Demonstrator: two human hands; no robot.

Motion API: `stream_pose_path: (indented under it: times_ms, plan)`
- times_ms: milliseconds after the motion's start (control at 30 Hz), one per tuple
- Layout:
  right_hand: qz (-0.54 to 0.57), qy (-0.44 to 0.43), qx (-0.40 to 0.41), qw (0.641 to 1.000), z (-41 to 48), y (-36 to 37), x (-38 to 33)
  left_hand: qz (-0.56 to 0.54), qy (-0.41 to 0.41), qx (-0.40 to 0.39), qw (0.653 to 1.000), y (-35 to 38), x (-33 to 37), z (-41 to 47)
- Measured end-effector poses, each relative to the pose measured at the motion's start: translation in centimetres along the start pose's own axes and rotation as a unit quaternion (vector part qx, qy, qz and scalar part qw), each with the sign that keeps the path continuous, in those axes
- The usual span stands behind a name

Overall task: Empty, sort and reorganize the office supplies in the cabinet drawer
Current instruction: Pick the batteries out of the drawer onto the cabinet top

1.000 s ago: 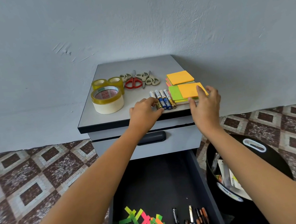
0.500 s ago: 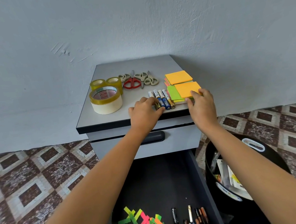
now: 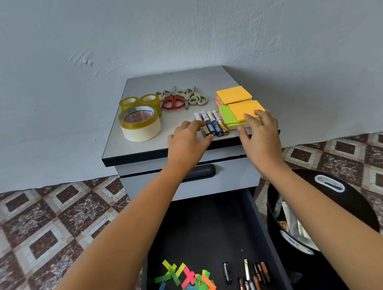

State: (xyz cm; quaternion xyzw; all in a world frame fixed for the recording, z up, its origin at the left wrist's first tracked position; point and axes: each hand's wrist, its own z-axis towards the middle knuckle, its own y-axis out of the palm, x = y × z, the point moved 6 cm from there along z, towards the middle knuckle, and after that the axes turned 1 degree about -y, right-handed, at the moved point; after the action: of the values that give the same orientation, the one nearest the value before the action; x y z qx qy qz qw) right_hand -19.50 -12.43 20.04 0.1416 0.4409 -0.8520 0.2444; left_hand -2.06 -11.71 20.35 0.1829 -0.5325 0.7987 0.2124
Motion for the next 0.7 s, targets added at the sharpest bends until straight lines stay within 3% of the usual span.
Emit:
stream_pose_path:
  times_ms: [233,333,533,700]
  plan:
    - [0.033,-0.088,0.013,0.995,-4.6,0.5,-2.8,-0.037,0.046,0.036,0.998,-1.8,-0.5,-3.9]
    - [0.058,-0.104,-0.024,0.993,-7.6,1.4,-3.5,-0.053,0.056,0.024,0.997,-1.9,-1.3,-7.1]
    - [0.076,-0.126,-0.117,0.982,-14.2,3.7,-3.1,-0.052,0.009,-0.087,0.995,0.7,-5.5,-14.3]
    - [0.075,-0.085,-0.296,0.949,-19.4,6.9,-1.5,-0.028,-0.058,-0.198,0.978,4.5,-9.3,-18.9]
